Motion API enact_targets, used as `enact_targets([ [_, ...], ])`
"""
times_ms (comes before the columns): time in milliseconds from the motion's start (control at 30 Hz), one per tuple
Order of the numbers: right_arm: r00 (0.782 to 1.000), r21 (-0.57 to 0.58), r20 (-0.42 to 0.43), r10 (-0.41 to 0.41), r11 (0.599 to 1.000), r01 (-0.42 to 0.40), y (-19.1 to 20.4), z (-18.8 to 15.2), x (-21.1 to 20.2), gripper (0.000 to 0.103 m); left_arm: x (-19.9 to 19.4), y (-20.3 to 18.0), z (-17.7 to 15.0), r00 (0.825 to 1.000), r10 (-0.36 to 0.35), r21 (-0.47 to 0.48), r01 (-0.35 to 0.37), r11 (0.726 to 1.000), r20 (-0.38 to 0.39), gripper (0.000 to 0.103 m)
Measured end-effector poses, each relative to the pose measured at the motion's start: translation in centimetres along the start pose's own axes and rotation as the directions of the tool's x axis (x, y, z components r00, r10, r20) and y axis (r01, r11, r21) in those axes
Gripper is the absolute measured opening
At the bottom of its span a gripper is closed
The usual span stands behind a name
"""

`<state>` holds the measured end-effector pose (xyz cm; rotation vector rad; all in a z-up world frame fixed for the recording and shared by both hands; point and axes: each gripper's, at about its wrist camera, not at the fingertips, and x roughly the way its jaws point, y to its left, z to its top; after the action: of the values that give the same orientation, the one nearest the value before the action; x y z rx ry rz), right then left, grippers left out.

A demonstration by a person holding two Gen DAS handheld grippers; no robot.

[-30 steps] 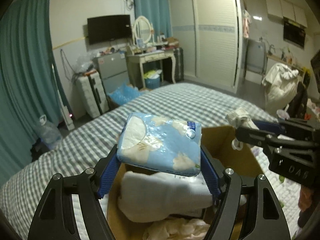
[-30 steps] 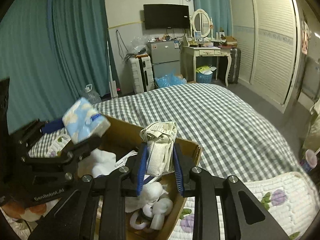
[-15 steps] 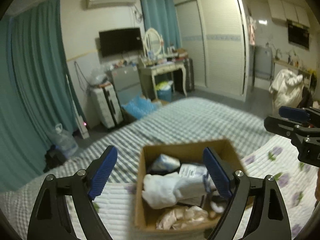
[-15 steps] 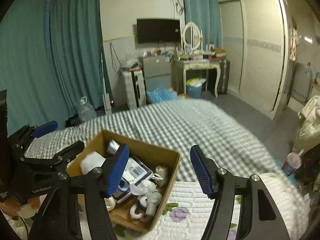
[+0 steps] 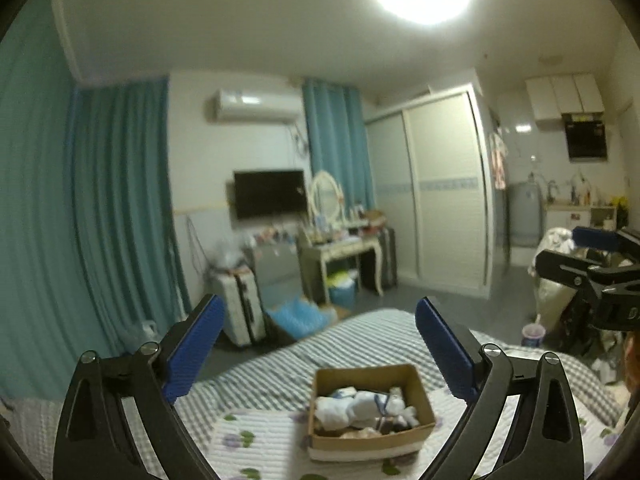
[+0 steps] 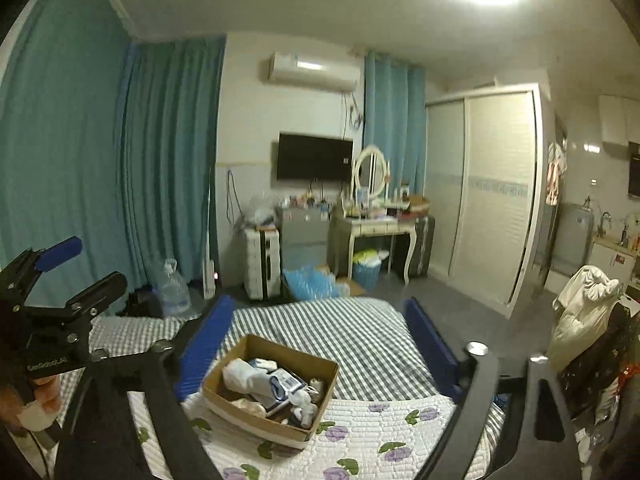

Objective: Organize soft objects

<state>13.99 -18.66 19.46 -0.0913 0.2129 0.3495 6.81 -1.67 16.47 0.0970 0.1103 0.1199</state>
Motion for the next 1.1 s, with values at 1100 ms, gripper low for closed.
enact_targets([
  [1100, 0.999, 0.083, -0.047, 0.022, 0.996, -0.018, 4.9, -17.0, 2.3, 0.103, 0.7, 2.1, -14.9, 0.986, -0.028, -0.098, 0.011, 0.995, -0.164, 0.098],
])
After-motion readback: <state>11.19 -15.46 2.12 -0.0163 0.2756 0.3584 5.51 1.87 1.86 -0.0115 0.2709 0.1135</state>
